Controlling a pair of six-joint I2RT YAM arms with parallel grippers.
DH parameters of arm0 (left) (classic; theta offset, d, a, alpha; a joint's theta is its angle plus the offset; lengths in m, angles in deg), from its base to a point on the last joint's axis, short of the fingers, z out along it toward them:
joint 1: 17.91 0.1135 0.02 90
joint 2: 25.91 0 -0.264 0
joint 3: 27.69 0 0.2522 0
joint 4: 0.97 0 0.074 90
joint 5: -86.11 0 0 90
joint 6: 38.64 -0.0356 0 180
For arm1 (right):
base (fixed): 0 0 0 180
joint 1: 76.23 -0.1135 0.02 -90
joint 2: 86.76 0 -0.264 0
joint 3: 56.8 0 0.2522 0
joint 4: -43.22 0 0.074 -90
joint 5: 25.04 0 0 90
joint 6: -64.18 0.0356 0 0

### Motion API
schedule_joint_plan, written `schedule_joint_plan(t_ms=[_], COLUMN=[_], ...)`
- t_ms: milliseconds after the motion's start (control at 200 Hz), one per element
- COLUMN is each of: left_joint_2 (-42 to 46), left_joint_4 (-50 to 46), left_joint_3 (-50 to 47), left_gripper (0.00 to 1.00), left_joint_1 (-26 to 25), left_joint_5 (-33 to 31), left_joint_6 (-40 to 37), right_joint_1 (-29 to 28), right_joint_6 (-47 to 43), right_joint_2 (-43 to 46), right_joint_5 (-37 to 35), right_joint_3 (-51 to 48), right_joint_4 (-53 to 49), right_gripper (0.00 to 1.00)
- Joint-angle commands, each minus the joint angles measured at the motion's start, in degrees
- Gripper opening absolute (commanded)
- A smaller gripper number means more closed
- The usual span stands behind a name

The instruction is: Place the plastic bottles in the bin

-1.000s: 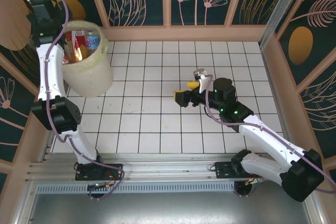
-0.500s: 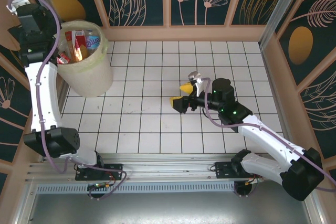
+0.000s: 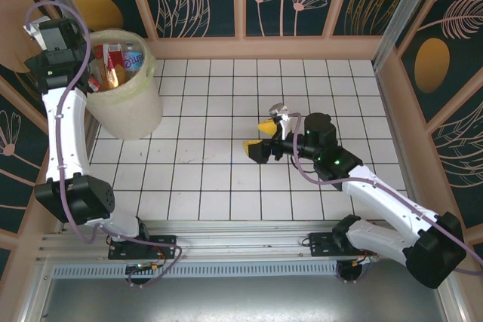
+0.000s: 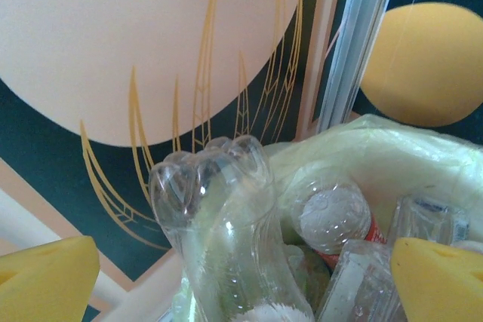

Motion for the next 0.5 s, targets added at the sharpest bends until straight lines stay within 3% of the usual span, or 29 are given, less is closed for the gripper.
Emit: schedule_joint_plan(t_ms=[0, 335, 495], left_joint_2=[-2.3, -6.6, -7.6], left_joint_4=[-3.8, -2.5, 0.5], left_joint_3=[0.6, 2.0, 2.0], left_gripper=[0.99, 0.99, 0.94], left_joint_1=[0.5, 0.9, 1.5], left_joint_5=[-2.6, -3.5, -1.8], left_joint_6=[1.9, 1.5, 1.1], right_joint_1=[-0.5, -0.5, -0.5], right_joint_6=[-1.3, -0.5, -0.1], right_joint_2=[0.0, 0.3, 0.3], right_joint_5=[-0.3, -1.0, -1.3], right_joint_3=[-0.5, -1.1, -1.1], right_joint_4=[0.9, 0.8, 0.7], right_gripper=[0.96, 0.96, 0.96])
